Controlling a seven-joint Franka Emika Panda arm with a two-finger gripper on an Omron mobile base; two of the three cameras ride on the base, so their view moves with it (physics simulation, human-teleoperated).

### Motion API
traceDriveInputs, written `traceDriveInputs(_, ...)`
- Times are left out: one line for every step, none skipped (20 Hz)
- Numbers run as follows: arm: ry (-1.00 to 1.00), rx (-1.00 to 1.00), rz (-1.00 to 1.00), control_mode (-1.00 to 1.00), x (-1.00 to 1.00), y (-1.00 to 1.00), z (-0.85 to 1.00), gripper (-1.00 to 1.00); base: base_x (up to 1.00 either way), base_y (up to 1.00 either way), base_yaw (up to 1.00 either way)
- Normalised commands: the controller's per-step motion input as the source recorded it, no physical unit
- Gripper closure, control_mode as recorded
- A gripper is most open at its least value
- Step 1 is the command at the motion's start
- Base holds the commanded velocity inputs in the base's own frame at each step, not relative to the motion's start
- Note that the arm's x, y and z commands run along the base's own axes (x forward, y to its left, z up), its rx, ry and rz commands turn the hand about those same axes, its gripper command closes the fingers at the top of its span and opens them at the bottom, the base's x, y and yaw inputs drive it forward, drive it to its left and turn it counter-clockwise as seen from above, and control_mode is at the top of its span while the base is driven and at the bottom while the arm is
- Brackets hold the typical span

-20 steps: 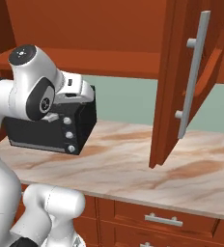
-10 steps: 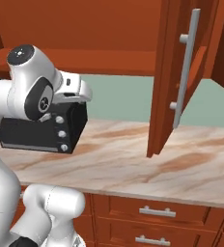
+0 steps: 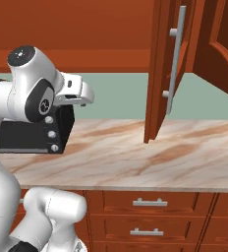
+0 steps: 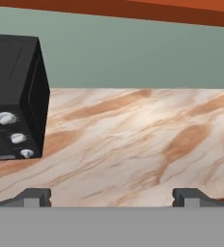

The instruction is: Close all open cabinet doors.

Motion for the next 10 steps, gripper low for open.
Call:
traceDriveInputs(0.00, 0.00, 0.00, 1.00, 0.00, 0.00, 0.00, -1.00, -0.39, 0.03, -0.12)
traceDriveInputs(0.00, 0.00, 0.00, 1.00, 0.00, 0.00, 0.00, -1.00, -0.36, 0.05, -0.10)
traceDriveInputs(0.00, 0.00, 0.00, 1.00, 0.00, 0.00, 0.00, -1.00, -0.27, 0.08, -0.09)
traceDriveInputs(0.00, 0.00, 0.00, 1.00, 0.00, 0.00, 0.00, -1.00, -0.20, 0.11, -0.07)
traceDriveInputs(0.00, 0.00, 0.00, 1.00, 0.00, 0.00, 0.00, -1.00, -0.08, 0.09, 0.00)
traceDriveInputs(0.00, 0.00, 0.00, 1.00, 0.00, 0.00, 0.00, -1.00, -0.10, 0.13, 0.00)
traceDriveInputs(0.00, 0.00, 0.00, 1.00, 0.00, 0.00, 0.00, -1.00, -0.16, 0.13, 0.01)
traceDriveInputs(0.00, 0.00, 0.00, 1.00, 0.00, 0.00, 0.00, -1.00, -0.16, 0.08, 0.00)
traceDriveInputs(0.00, 0.00, 0.00, 1.00, 0.00, 0.00, 0.00, -1.00, -0.16, 0.00, 0.03)
traceDriveInputs(0.00, 0.00, 0.00, 1.00, 0.00, 0.00, 0.00, -1.00, 0.00, 0.00, 0.00)
